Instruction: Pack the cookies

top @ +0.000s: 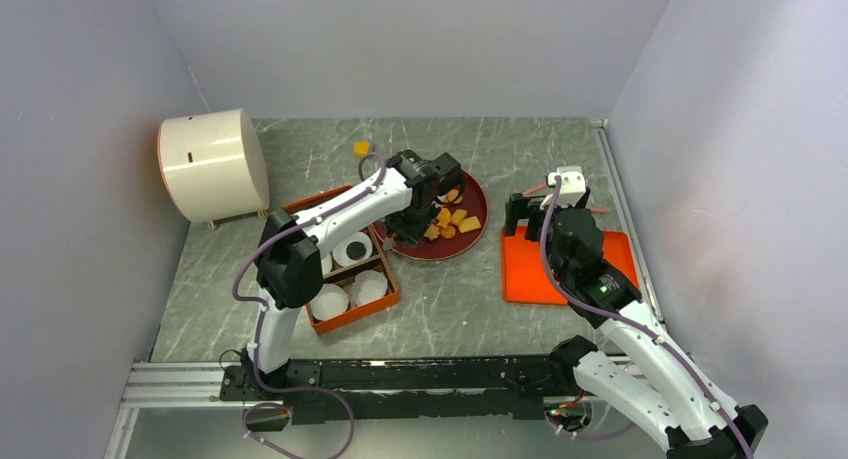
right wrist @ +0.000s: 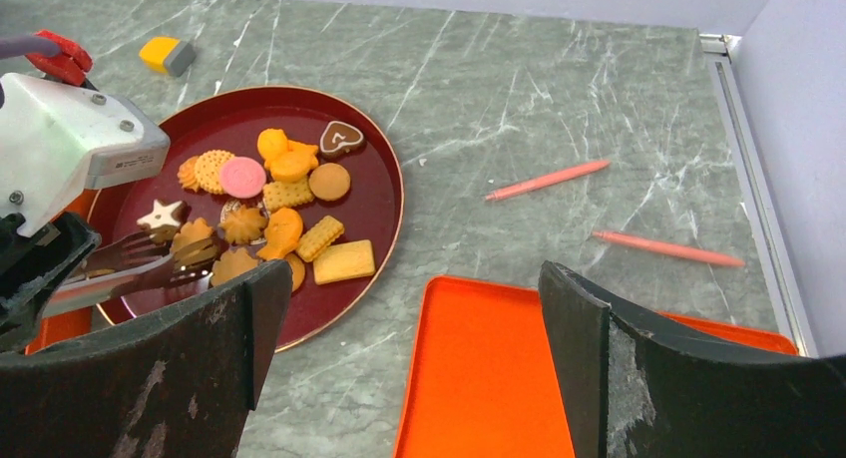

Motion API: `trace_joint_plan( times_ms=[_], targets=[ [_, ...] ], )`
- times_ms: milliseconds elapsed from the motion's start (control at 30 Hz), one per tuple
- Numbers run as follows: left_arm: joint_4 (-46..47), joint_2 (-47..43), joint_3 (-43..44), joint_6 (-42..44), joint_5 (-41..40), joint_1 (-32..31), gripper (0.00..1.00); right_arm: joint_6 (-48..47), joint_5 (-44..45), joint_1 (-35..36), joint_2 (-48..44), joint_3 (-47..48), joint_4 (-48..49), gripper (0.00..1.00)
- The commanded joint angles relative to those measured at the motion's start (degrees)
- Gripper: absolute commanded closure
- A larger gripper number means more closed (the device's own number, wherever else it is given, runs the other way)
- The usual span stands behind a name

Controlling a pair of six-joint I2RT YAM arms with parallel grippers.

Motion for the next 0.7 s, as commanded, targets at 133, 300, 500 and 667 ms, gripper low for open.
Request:
trace_joint_plan(
  times_ms=[133, 300, 500, 667],
  targets=[
    [-0.38, 1.94, 3.37, 0.25, -2.14, 0.11, 0.51, -0.6, 1.31, -0.16, -0.84, 0.71, 1.16, 0.0],
    [0.54, 2.3, 4.42, 0.58, -1.62, 0.41, 0.51, -0.45, 1.15, -0.16, -0.77, 0.58, 1.33, 0.0],
    [-0.63, 2.89, 5.58, 0.58, -1.32, 0.45, 0.58, -0.51, 1.14, -0.15, -0.84, 0.74, 1.35, 0.0],
    [-1.98, 1.14, 5.66, 0.39, -2.05, 0.41, 0.62, -0.51, 1.17, -0.16, -0.94, 0.58, 1.33, 0.0]
  ],
)
